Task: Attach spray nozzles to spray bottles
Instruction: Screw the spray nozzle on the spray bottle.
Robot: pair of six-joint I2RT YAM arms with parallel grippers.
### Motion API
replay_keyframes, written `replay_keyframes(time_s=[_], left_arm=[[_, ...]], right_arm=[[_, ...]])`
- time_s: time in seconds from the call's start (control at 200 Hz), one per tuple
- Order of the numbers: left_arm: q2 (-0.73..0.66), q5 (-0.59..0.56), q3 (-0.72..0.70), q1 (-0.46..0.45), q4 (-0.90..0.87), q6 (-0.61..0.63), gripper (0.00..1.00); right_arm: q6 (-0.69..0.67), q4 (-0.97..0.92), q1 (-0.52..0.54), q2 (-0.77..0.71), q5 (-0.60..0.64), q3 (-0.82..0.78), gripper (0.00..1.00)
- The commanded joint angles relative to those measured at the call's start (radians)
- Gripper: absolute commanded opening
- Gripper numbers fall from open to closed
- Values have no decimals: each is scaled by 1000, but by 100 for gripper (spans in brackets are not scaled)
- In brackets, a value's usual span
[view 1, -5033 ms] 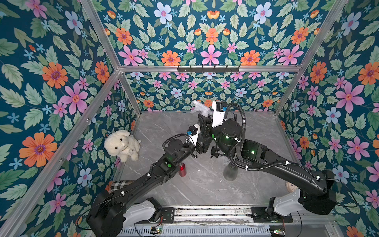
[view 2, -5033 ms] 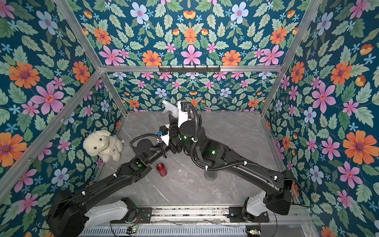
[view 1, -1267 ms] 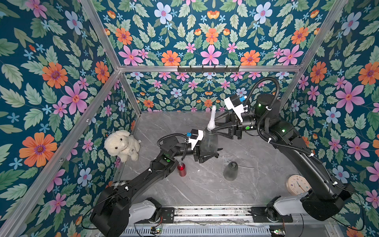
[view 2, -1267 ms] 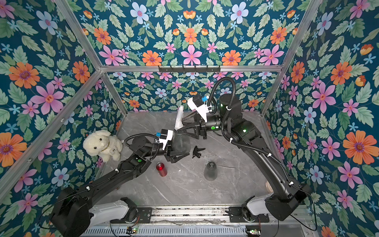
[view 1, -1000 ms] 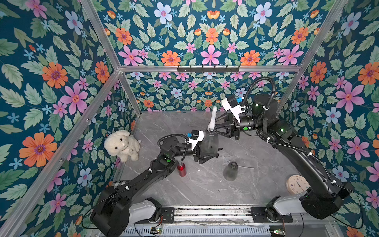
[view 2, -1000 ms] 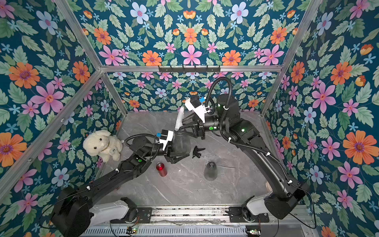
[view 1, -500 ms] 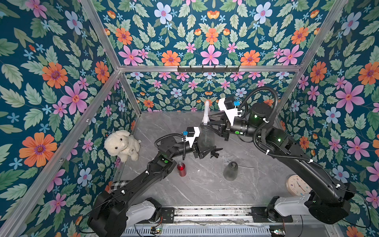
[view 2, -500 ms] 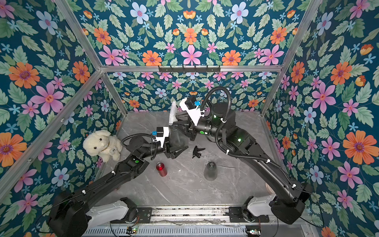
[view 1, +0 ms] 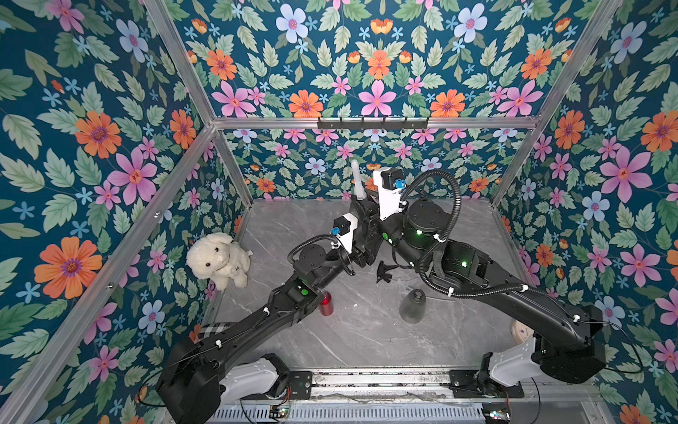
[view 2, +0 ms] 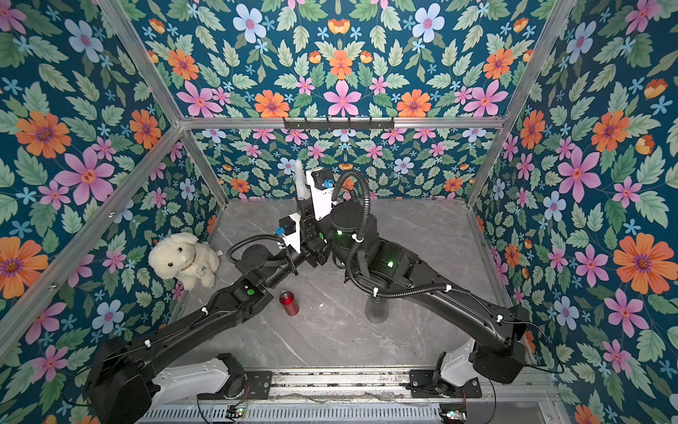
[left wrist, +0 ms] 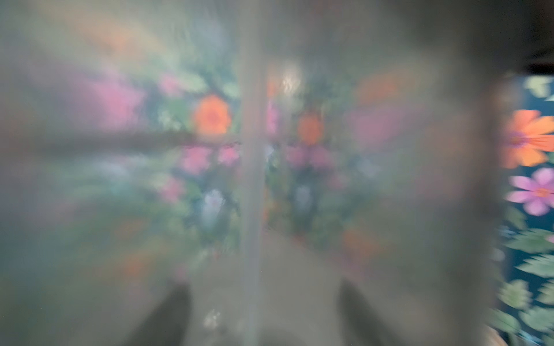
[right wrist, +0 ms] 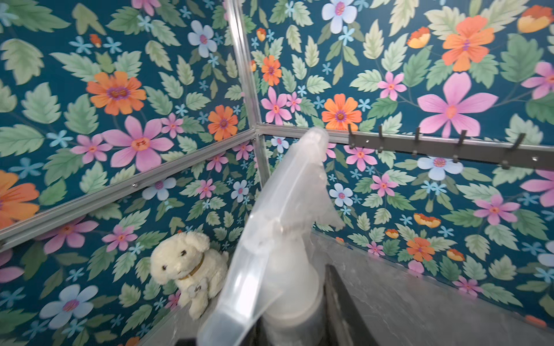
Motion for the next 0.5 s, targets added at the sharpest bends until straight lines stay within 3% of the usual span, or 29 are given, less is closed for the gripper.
replay_keyframes(time_s=[0.0,0.205,0.365,0.495], left_arm=[[27,-115,31,-39,-73,185,0],[33,-152,30,-51,-83,194,0],[26,-139,23,-50,-86,191,0],[24,-112,19,-41,-82,180,0]], right_arm=[[109,-221,57,70,-137,12,15],[87,-163,65,64,-142,13,24],[7,-53,65,-33,-201,-82,43],[-31,-16,65,-109,-236,-141,52]])
